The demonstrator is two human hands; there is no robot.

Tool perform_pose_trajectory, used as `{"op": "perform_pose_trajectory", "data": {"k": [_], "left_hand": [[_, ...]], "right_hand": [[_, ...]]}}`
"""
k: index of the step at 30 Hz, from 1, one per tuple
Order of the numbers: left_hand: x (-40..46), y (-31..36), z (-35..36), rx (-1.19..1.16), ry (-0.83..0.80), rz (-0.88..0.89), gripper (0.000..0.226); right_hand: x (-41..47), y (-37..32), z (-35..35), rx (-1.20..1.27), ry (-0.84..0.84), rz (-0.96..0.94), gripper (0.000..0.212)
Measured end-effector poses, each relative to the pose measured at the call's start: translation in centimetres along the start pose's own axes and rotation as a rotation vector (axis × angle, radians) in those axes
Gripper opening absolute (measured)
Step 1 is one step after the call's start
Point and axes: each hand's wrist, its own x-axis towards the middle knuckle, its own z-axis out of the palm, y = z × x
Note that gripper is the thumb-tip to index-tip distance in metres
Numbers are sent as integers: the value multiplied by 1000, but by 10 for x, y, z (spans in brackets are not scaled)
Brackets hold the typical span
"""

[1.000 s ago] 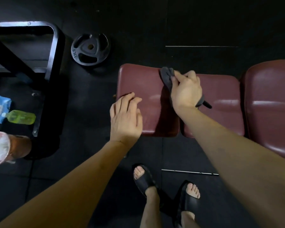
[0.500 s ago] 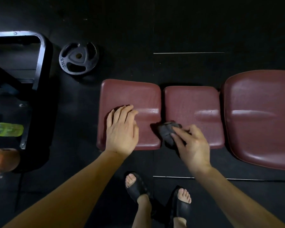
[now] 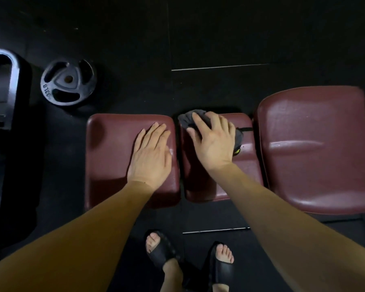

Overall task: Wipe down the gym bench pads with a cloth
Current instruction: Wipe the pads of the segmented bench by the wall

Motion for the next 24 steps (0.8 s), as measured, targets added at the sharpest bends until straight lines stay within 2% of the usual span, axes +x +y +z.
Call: {"op": "perform_pose_trajectory", "data": {"k": [5, 9, 12, 14, 15, 19, 22, 24], "left_hand": [[1, 1, 5, 16, 17, 4, 56], [1, 2, 5, 7, 31, 7, 57], [0, 4, 6, 42, 44, 2, 56], [1, 5, 7, 64, 46, 0, 55], [1, 5, 6, 67, 46, 1, 56], [1, 4, 5, 77, 43, 14, 58], [1, 3, 5, 76, 51, 16, 57], [2, 4, 6, 63, 59, 15, 57]], "right_hand": [[2, 8, 6, 12, -21, -98, 35], [8, 70, -5, -82, 18, -267, 31], [0, 100, -13, -125, 22, -76, 30], [-3, 77, -8, -108, 38, 129, 34], [-2, 55, -4, -110, 31, 161, 37], [-1, -13, 6, -18, -70, -109, 40], [5, 26, -2, 8, -51, -219, 34], [3, 71, -8, -67, -16, -150, 31]]}}
